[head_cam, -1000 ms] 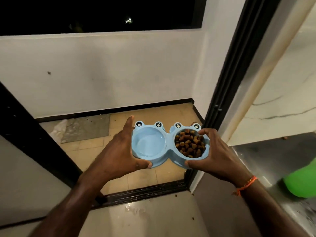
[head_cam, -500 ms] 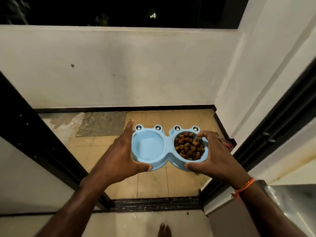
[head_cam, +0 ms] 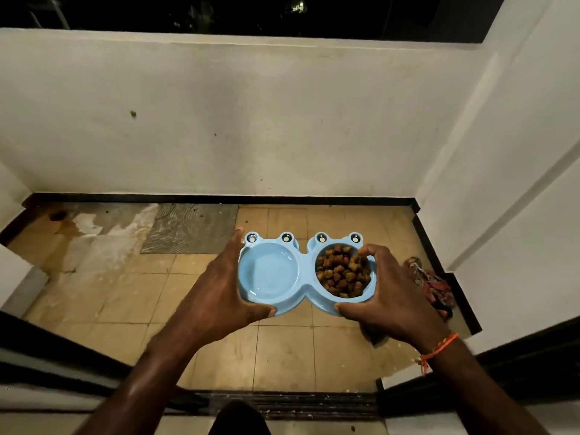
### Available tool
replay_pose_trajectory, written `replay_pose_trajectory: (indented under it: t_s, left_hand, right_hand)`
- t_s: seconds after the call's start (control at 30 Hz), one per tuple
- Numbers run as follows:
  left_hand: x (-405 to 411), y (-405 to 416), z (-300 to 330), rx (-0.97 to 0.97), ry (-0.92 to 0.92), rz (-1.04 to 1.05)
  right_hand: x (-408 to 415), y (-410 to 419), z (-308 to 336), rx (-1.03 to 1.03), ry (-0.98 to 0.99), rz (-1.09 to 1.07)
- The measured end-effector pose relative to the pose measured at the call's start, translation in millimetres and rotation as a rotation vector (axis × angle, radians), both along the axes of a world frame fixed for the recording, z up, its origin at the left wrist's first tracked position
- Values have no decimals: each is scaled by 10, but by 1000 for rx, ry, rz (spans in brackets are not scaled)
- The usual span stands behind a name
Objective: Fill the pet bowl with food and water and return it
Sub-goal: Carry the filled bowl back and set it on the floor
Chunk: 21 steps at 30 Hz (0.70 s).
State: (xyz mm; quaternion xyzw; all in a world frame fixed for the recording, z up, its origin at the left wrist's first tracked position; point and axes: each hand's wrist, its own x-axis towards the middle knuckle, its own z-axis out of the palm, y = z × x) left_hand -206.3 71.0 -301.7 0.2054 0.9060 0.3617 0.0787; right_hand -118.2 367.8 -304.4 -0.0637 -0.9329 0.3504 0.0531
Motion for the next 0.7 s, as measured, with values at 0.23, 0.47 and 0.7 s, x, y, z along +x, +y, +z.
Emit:
replay_pose_trajectory:
  t_s: [0.23,0.47,0.7]
  left_hand:
    - [-984,205,-344,40,13,-46]
    - [-2184,466,-885,113,5,-76]
    - [-3362,628,-1363,79,-77,-74]
  right_hand:
    - [-936,168,-382,-11,-15,-26]
    - [-2075,328,-904,-39,-22,-59]
    - [-3147,471,-1288,-77,-32,-94]
